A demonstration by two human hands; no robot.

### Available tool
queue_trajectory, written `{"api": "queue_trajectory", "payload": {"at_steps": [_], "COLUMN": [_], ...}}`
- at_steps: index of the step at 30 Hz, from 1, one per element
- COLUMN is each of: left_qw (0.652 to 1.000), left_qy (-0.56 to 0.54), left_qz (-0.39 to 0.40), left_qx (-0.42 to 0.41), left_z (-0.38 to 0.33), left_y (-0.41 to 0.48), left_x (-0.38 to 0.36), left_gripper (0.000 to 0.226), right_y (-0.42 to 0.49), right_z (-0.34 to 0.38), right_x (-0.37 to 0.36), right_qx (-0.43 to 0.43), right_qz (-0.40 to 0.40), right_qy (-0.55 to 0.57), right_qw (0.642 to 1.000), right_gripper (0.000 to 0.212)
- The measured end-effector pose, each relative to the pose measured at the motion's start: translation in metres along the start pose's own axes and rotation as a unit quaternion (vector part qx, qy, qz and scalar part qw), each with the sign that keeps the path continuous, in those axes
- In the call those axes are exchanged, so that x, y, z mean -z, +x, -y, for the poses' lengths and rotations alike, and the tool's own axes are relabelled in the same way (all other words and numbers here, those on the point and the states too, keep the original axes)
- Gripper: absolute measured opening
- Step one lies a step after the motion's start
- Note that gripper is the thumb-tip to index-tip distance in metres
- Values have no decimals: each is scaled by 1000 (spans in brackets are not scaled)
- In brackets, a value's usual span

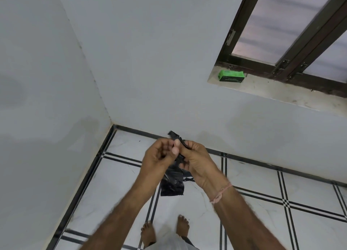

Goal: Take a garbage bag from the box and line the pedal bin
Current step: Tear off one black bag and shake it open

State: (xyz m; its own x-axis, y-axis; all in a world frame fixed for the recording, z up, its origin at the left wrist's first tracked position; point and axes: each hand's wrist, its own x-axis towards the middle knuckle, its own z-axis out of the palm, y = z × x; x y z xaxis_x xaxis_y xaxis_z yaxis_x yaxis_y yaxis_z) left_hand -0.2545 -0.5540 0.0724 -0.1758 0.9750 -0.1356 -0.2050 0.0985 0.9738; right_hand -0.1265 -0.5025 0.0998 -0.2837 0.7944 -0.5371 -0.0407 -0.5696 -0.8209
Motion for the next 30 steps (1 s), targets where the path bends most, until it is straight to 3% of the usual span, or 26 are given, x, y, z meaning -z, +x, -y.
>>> {"api": "queue_trajectory", "payload": {"at_steps": [4, 9, 14, 19, 25, 28, 30], "left_qw": [993, 981, 963, 974, 996, 996, 993], "left_qy": [-99, -163, -212, -141, -35, 44, 55], "left_qz": [-51, -66, -116, -134, 11, 30, 9], "left_qx": [46, 76, 116, 118, 79, 74, 103], "left_z": [-1, -1, -8, -3, 15, 20, 14], "left_y": [1, 1, 0, 3, -2, -5, -3], "left_x": [5, 13, 12, 39, 49, 67, 69], "left_gripper": [26, 17, 19, 31, 32, 29, 49], "right_y": [-1, -2, -4, -2, 25, 27, 22], "right_z": [-3, -8, -10, -5, -17, -13, -11], "right_x": [-6, -12, -9, 13, 10, 14, 16], "right_qx": [6, 24, 41, 39, 33, 87, 124], "right_qz": [32, 29, -6, -91, -203, -181, -117], "right_qy": [63, 50, 42, 28, 100, 72, 22], "right_qw": [997, 998, 998, 995, 973, 977, 985], "right_gripper": [26, 16, 26, 17, 34, 35, 36]}}
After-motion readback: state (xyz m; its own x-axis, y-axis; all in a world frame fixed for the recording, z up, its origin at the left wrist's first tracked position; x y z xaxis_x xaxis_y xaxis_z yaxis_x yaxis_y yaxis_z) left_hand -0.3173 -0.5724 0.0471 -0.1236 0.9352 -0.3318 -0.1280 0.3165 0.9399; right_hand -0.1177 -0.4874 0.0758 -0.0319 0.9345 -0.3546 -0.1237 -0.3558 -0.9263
